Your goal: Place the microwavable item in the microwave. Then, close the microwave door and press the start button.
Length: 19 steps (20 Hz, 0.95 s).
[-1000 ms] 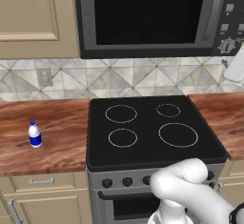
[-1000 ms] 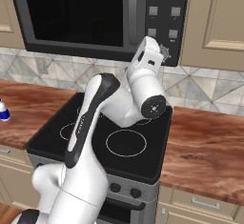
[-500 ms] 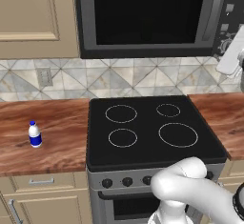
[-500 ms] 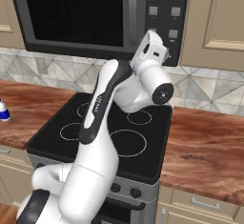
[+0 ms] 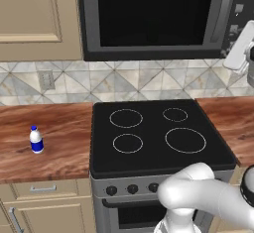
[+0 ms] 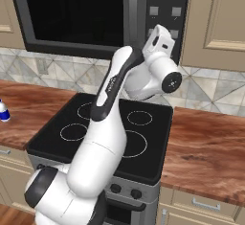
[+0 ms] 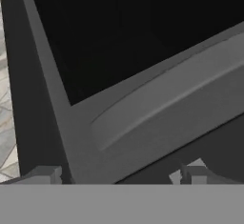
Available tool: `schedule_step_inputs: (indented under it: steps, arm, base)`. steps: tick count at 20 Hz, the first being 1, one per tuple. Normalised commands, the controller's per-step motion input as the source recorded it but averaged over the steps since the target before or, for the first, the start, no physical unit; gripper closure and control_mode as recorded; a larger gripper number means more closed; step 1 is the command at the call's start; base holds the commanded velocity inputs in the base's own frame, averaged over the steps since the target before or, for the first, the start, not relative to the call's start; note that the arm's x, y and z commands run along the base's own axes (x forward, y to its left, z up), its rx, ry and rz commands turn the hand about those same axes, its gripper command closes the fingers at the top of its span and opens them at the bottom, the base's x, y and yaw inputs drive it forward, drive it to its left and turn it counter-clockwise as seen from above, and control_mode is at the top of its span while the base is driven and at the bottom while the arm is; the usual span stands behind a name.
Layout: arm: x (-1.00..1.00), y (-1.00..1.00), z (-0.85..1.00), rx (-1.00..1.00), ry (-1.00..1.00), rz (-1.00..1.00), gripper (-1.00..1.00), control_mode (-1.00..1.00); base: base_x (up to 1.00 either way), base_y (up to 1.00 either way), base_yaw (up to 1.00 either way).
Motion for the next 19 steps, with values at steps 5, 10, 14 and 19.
schedule_step_inputs:
  steps: [5, 10, 14, 19]
  arm:
    - [0.38, -0.28, 0.0, 0.0, 0.09, 0.0, -1.0, -1.0]
    - [0.49, -0.11, 0.0, 0.0, 0.1, 0.0, -1.0, -1.0]
    - [0.36, -0.01, -0.05, 0.0, 0.06, 0.0, -1.0, -1.0]
    - [0.01, 0.33, -0.52, 0.0, 0.0, 0.0, -1.0, -1.0]
  base:
    - [0.0, 0.0, 0.0]
    - [0.0, 0.0, 0.0]
    - [0.0, 0.0, 0.0]
    - [0.0, 0.0, 0.0]
